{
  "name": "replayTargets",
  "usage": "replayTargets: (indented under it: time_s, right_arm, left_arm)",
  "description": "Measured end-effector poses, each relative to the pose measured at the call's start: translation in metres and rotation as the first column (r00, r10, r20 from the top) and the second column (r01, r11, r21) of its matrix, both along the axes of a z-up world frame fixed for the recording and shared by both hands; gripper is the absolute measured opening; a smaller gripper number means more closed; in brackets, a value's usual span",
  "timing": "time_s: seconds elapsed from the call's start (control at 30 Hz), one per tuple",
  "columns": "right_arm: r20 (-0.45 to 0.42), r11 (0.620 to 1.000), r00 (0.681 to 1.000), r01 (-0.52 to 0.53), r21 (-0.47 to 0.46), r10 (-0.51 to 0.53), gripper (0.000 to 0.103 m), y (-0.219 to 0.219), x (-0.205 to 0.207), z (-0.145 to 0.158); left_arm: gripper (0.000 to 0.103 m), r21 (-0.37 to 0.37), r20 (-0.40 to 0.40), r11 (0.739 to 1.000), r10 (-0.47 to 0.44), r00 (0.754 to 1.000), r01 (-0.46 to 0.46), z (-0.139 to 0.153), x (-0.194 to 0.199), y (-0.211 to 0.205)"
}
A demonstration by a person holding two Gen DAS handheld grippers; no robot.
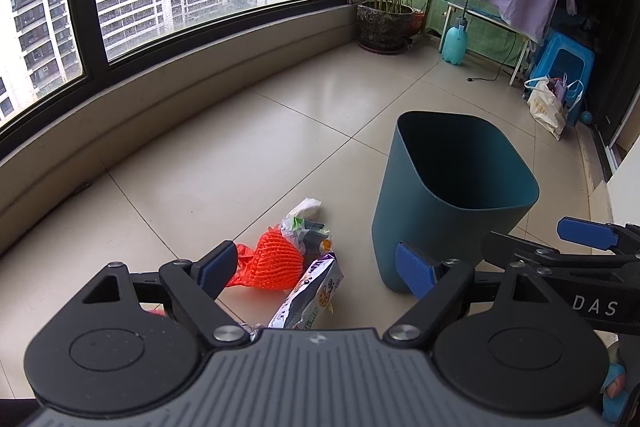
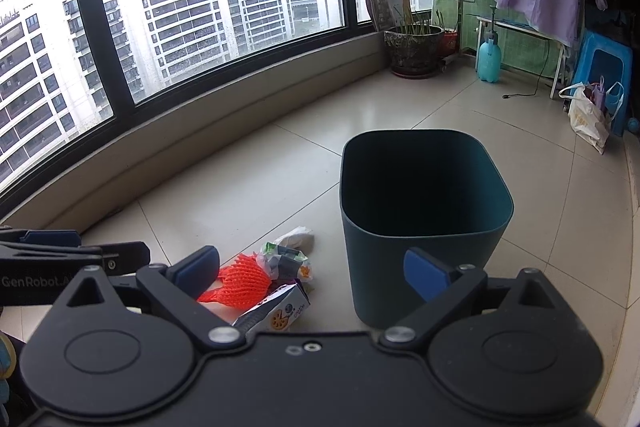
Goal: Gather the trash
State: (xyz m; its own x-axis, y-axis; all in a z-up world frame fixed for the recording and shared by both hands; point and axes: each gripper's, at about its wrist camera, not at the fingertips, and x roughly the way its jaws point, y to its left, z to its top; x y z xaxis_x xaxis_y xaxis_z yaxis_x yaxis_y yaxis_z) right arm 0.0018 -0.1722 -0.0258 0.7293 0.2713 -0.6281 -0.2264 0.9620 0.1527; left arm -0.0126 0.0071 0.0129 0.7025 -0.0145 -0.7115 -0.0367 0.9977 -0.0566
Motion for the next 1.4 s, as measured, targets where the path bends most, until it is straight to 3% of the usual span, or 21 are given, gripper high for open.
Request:
replayTargets:
  time_s: [0.2,0.43,0.73,0.97,1.1,1.2,1.4]
  right_arm:
    - [-0.052,1.000,0.999,0.007,0.011,-0.007,0.097,-0.006,0.010,0.009]
    - [-0.096,0.997,0.995,0.021,-0.071,-0.027,0.093,-0.033,0.057,0.020]
    - [-0.205,0.988,0.975,0.057,-0.146,-0.086,0.088,-0.076,0.158,0.004]
    - [-0.247,0.975,0.959,0.088,-0.206,-0.139,0.088,-0.093,0.209,-0.027]
    - [-0.293,0.974,0.939,0.129,-0.187,-0.181,0.087,-0.105,0.229,-0.048]
    - [-0.310,0.971,0.926,0.169,-0.168,-0.215,0.085,-0.114,0.237,-0.062]
    - [-0.334,0.947,0.914,0.134,-0.290,-0.232,0.082,-0.126,0.246,-0.084]
  left_arm:
    - [0.087,-0.013,-0.003,1.000,0.014,1.000,-0.014,-0.001,0.009,0.004]
    - [0.087,-0.006,-0.039,0.999,0.035,0.999,-0.035,-0.011,0.036,0.012]
    - [0.087,0.019,-0.200,0.998,0.065,0.978,-0.063,-0.048,0.099,0.029]
    - [0.086,0.029,-0.377,0.999,0.024,0.926,-0.015,-0.093,0.151,0.045]
    - [0.086,-0.048,-0.485,0.994,-0.112,0.867,0.102,-0.135,0.173,0.034]
    - [0.086,-0.065,-0.538,0.985,-0.171,0.826,0.161,-0.168,0.183,0.017]
    - [0.086,-0.080,-0.609,0.976,-0.209,0.765,0.203,-0.234,0.194,0.000]
